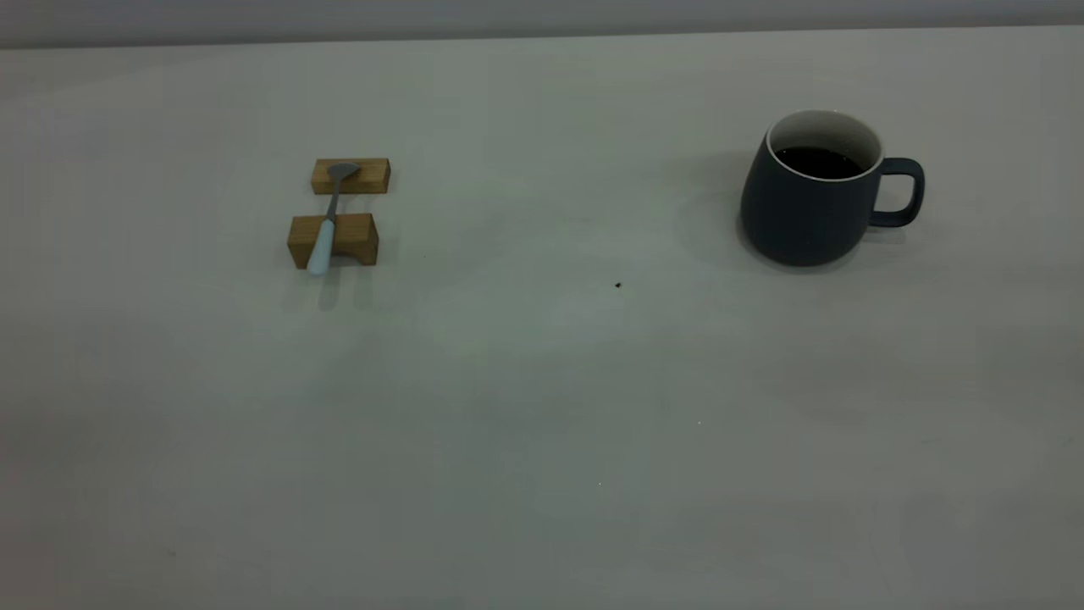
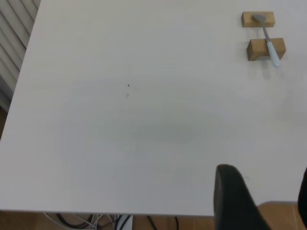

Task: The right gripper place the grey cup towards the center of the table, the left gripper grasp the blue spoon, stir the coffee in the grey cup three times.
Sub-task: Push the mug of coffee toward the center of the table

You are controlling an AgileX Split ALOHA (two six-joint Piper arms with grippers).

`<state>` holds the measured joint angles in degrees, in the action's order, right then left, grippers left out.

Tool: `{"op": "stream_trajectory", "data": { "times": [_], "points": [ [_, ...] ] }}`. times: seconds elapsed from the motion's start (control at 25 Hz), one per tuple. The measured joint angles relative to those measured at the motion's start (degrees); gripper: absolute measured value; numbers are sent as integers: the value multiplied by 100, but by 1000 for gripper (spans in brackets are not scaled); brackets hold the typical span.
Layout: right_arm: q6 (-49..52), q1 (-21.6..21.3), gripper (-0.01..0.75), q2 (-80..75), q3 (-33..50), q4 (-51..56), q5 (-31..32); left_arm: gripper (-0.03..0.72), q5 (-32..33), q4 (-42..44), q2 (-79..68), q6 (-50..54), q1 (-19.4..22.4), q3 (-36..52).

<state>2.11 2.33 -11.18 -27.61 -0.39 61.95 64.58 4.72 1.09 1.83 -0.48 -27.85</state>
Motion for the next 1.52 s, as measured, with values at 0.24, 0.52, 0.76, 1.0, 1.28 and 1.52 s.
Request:
{"op": "stream_trajectory", "data": {
  "times": [0.24, 0.52, 0.76, 1.0, 1.28, 1.52],
  "points": [
    [-906, 0, 621, -1900, -45, 456, -1367, 403, 0, 0, 0, 0, 0, 0],
    [-2332, 0, 616, -4459, -189, 1333, -3044, 403, 0, 0, 0, 0, 0, 0],
    [-3853, 0, 595, -6613, -1159, 1731, -3407, 403, 0, 0, 0, 0, 0, 0],
    [-6051, 0, 589, -8369, -2299, 1861, -3631, 403, 0, 0, 0, 0, 0, 0],
    [-8568, -6, 585, -10282, -3637, 2120, -3553, 403, 0, 0, 0, 0, 0, 0],
    [-9147, -236, 552, -11225, -4456, 2525, -3542, 403, 0, 0, 0, 0, 0, 0]
  ]
}}
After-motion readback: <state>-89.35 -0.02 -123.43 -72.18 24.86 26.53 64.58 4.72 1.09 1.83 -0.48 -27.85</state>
